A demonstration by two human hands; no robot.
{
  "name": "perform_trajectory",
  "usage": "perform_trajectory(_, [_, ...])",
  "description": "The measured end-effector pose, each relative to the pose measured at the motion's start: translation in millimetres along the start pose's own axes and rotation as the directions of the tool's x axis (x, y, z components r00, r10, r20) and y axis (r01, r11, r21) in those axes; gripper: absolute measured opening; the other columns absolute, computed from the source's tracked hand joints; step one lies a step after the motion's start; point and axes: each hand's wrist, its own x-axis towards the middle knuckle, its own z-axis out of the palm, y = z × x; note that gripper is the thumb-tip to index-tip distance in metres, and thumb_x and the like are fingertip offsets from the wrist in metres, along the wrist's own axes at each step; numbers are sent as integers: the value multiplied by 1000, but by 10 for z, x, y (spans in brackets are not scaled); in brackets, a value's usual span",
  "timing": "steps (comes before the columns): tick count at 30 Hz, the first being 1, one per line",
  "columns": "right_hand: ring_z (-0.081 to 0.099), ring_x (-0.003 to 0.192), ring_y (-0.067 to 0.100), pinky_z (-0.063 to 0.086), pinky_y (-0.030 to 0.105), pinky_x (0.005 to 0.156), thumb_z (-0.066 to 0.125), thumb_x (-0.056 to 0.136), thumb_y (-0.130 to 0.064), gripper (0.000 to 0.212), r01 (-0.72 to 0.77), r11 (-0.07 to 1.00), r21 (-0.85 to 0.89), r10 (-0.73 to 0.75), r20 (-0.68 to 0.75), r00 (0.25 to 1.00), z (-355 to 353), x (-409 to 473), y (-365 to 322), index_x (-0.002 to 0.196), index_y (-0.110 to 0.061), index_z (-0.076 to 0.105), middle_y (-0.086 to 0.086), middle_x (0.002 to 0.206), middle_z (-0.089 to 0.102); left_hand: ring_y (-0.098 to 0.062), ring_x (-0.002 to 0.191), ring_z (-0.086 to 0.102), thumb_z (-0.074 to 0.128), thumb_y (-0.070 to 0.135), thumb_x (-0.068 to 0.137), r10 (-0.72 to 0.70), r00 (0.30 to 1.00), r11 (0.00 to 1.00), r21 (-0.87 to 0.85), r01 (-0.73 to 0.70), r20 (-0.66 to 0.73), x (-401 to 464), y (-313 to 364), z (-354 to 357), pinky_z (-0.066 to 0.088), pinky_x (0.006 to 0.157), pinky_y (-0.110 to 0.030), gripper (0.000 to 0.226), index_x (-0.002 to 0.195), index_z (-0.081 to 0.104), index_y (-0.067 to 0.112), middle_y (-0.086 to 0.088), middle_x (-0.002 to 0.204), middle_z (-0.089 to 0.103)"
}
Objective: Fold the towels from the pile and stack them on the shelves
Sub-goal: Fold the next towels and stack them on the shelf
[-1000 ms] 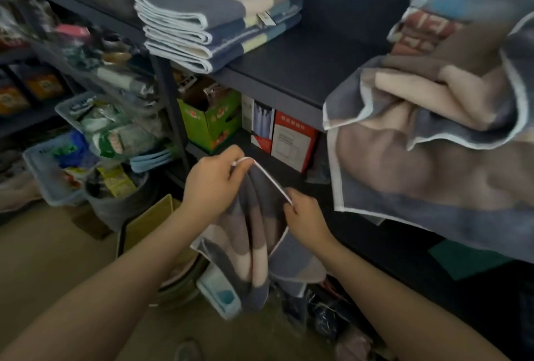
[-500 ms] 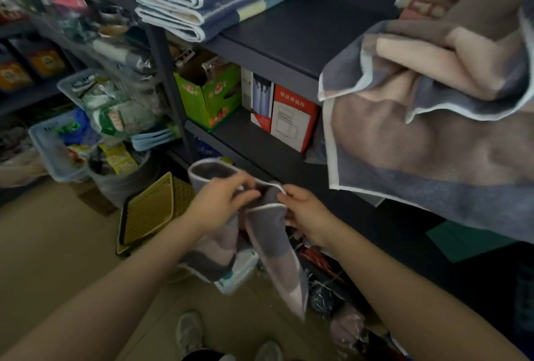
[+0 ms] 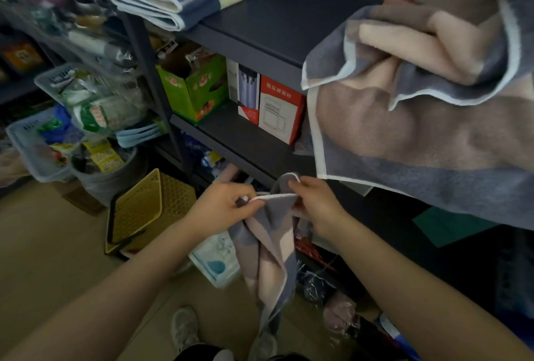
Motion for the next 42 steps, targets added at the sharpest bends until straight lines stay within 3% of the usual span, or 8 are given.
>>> perform_trajectory(2, [55, 94, 19, 44, 27, 80, 58, 88, -7, 27, 196, 919, -342, -242, -96, 966, 2, -1, 66, 114, -10, 55, 12, 109, 54, 23, 74, 44, 47, 46, 85, 45, 999, 994, 97, -47, 23, 54, 46, -38, 35, 58, -11, 41, 68, 63, 12, 11, 64, 54])
perform_trajectory(5, [53, 92, 8, 41, 18, 82, 52, 81, 2, 27, 558, 719, -415, -592, 56, 804, 46, -112, -14, 103, -10, 61, 0, 104, 55, 25, 76, 39, 47, 42, 87, 126, 989, 963, 230, -140, 74, 104, 120, -63, 30, 59, -6, 39, 62, 57, 12, 7, 54, 48])
perform_trajectory(10, [58, 102, 5, 43, 13, 89, 52, 79, 7, 42, 647, 682, -342, -528, 381, 759, 112, -264, -77, 117, -10, 58, 2, 108, 64, -5, 54, 48, 47, 43, 86, 60, 997, 992, 107, -65, 54, 115, 248, -158, 42, 49, -32, 35, 68, 62, 17, 4, 57, 55])
perform_trajectory(15, [54, 72, -2, 42, 16, 67, 68, 81, -12, 13, 639, 679, -362, -518, 381, 766, 92, -257, -81, 88, -19, 60, -9, 78, 61, -1, 55, 54, 63, 22, 87, -130, 991, 970, -205, 133, 30, 113, 425, -247, 39, 53, -14, 16, 72, 67, 18, 8, 61, 62])
perform_trajectory(21, [49, 69, -4, 40, 11, 67, 57, 87, 0, 21, 617, 771, -158, -545, 339, 767, 65, -336, -154, 79, -20, 57, -8, 73, 54, -11, 60, 55, 61, 17, 77, -477, 878, 463, -843, 275, 24, 102, 551, -78, 46, 54, -20, 8, 78, 54, 16, -2, 70, 60])
perform_trajectory(25, [53, 76, -2, 43, 11, 73, 53, 89, 1, 14, 577, 810, -108, -535, 267, 802, -42, -380, -165, 87, -12, 60, -6, 80, 58, -16, 76, 61, 59, 16, 78, -542, 826, 163, -946, 281, 152, 99, 643, -10, 49, 72, -29, 17, 95, 56, 14, -7, 87, 63])
perform_trajectory(34, [63, 69, 0, 50, 14, 66, 52, 88, 0, 19, 394, 914, 98, -405, 267, 874, -288, -598, -234, 86, -12, 67, -10, 70, 69, -17, 69, 61, 46, 18, 95, -680, 729, 300, -879, 370, 75, 153, 709, 101, 49, 63, -29, 21, 80, 61, 15, -3, 75, 67])
perform_trajectory(42, [54, 71, -1, 44, 13, 68, 59, 87, -6, 9, 620, 762, -184, -582, 225, 782, -222, -584, -358, 86, -14, 62, -8, 76, 59, -6, 61, 58, 47, 9, 93, -498, 867, 504, -817, 280, -10, 170, 973, 94, 46, 55, -19, 21, 81, 63, 16, 5, 66, 63])
